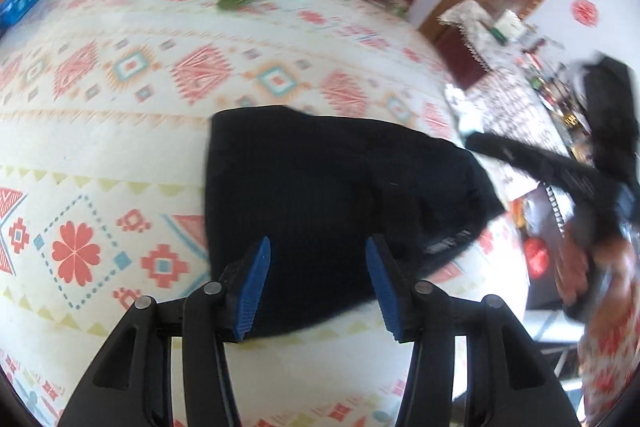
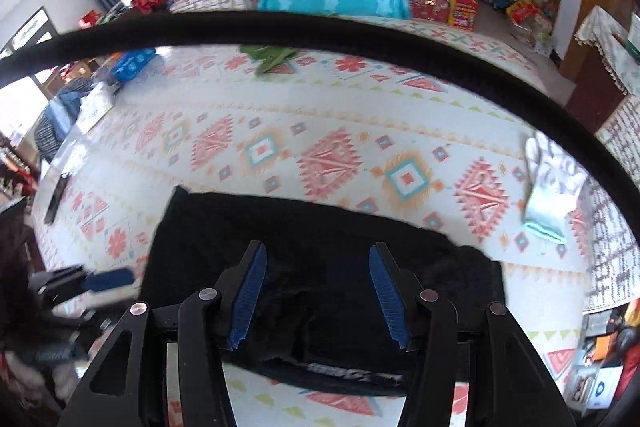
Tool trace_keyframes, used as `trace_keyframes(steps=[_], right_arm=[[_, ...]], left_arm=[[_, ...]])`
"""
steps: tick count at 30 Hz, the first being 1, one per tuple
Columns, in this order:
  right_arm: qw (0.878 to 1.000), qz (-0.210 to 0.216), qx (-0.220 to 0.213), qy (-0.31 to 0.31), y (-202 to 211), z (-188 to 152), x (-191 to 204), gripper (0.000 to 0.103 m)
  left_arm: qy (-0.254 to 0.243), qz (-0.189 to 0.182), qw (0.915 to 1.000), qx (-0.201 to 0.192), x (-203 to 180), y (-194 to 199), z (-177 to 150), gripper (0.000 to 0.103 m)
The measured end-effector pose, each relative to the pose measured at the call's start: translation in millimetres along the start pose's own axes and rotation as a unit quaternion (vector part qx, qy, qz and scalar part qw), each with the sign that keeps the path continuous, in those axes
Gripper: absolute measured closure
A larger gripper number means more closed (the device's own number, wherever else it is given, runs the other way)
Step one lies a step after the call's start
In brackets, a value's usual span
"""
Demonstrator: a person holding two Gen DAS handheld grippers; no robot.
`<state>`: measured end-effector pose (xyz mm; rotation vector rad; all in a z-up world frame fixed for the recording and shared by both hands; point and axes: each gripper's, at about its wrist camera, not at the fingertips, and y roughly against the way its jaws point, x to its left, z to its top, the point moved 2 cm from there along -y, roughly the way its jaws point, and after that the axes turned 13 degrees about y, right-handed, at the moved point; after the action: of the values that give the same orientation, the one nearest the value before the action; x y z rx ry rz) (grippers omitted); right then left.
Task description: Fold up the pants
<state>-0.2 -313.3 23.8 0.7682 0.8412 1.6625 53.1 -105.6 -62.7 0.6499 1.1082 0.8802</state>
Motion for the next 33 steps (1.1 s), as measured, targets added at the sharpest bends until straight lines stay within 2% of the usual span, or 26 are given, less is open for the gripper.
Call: trace_keyframes(steps=[1, 3, 5, 8, 10, 13, 16, 21, 22, 24, 27, 28, 33], right_arm=[[1.000, 0.019, -0.001, -0.002, -2, -2, 10, 0.058], [0.998, 0.059, 0.005, -0.013, -13, -9, 22, 0.065], [0.997, 0.068, 0.019, -0.019, -32, -13, 30, 0.065], [0.998, 0.042, 0.043, -0.030, -64, -16, 32, 0.065], [0.997, 0.031, 0.059, -0.045, -82, -20, 27, 0.065], [0.997, 0.030, 0.052, -0.048, -87, -18, 27, 0.062], [0.998, 0.022, 0.052, -0.039, -80, -18, 27, 0.061], [0.997, -0.013, 0.004, -0.080, -37, -40, 21, 0.060], [0.996, -0.015, 0.000, -0.088, -33, -46, 21, 0.057], [0.995, -0.024, 0.010, -0.095, -33, -62, 26, 0.050], [0.993, -0.036, 0.053, -0.097, -54, -81, 30, 0.049], [0.992, -0.039, 0.051, -0.108, -54, -87, 29, 0.049], [0.981, -0.028, -0.027, -0.191, -10, -111, 11, 0.049]], left_arm=[[0.001, 0.011, 0.9999, 0.000, 4, -5, 2, 0.054], [-0.002, 0.029, 0.9996, 0.004, 8, -15, 4, 0.054], [-0.004, 0.048, 0.9987, 0.014, 14, -28, 2, 0.054], [-0.004, 0.059, 0.9979, 0.028, 20, -42, -1, 0.054], [-0.007, 0.059, 0.9979, 0.024, 21, -45, 0, 0.052], [-0.017, 0.058, 0.9976, 0.033, 21, -46, 0, 0.051], [-0.008, 0.045, 0.9981, 0.042, 23, -37, 5, 0.051], [-0.027, 0.045, 0.9983, 0.024, 15, -17, 19, 0.050], [-0.035, 0.048, 0.9980, 0.021, 12, -17, 23, 0.050], [-0.046, 0.057, 0.9972, 0.019, 7, -20, 29, 0.050], [-0.046, 0.045, 0.9974, 0.034, -3, -23, 38, 0.050], [-0.053, 0.037, 0.9973, 0.035, -11, -22, 41, 0.050], [-0.123, 0.015, 0.9916, 0.038, -65, -27, 51, 0.049]])
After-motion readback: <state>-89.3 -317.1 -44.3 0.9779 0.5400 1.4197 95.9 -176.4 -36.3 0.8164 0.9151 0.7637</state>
